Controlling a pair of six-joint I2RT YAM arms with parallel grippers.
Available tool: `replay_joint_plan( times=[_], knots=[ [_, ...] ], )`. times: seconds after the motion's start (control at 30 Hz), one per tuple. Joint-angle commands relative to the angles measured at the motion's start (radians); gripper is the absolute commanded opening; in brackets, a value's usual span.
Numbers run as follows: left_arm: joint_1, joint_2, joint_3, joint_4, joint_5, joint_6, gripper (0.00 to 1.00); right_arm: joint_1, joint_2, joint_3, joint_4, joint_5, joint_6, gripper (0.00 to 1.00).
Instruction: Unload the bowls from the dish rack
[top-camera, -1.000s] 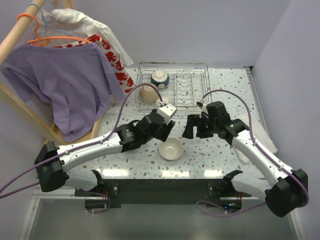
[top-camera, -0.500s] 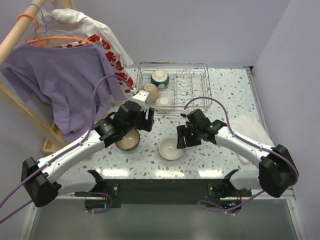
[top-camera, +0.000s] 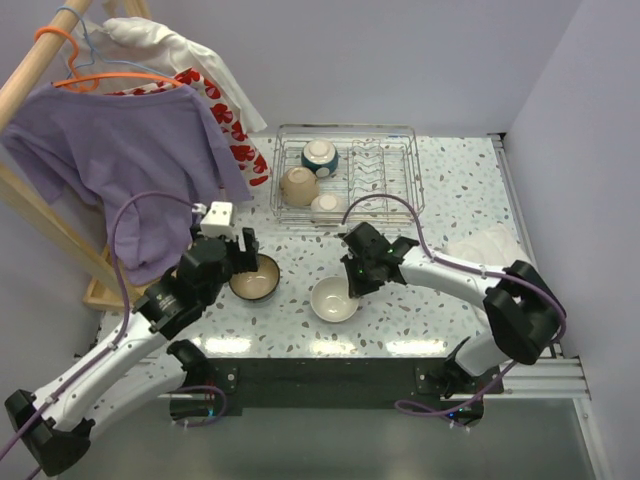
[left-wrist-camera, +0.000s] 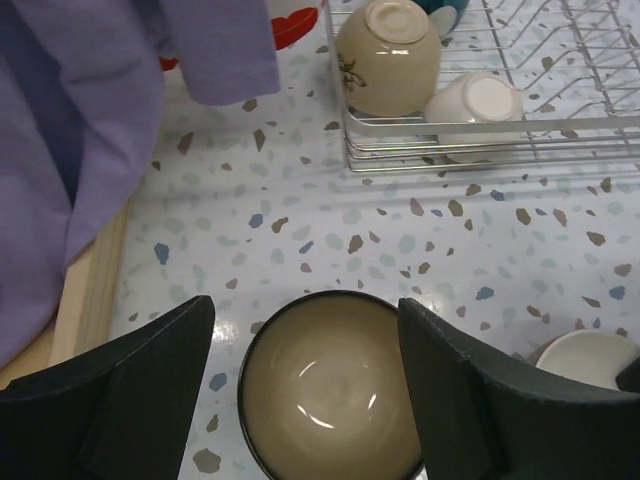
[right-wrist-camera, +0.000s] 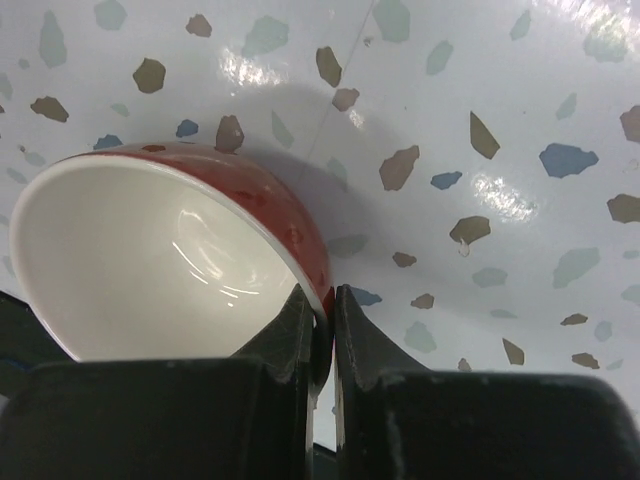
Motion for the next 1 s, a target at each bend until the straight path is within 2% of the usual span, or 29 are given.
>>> replay_joint_plan(
  times=[0.0, 0.27, 0.4, 0.67, 0.97],
  knots=[
    [0.006, -0.106, -0.12, 0.1, -0.151, 0.011, 0.79, 0.005, 0.002, 0.132, 0.001, 0.048, -0.011, 0.0],
    [0.008, -0.236, -0.157, 0.176, -0.253, 0.068, 0.79, 0.016, 0.033, 0.304, -0.104, 0.064, -0.068, 0.0],
    [0.008, -0.27, -0.168, 0.176, -0.271, 0.06, 0.79, 0.047, 0.079, 0.488, -0.178, 0.058, -0.11, 0.0],
    [0.01, -0.294, -0.165, 0.165, -0.3, 0.049, 0.79, 0.142, 0.287, 0.88, -0.291, 0.039, -0.166, 0.0],
    [0.011, -0.376, -0.171, 0.153, -0.354, 0.028, 0.8, 0.222, 0.495, 1.117, -0.353, 0.004, -0.186, 0.0]
  ],
)
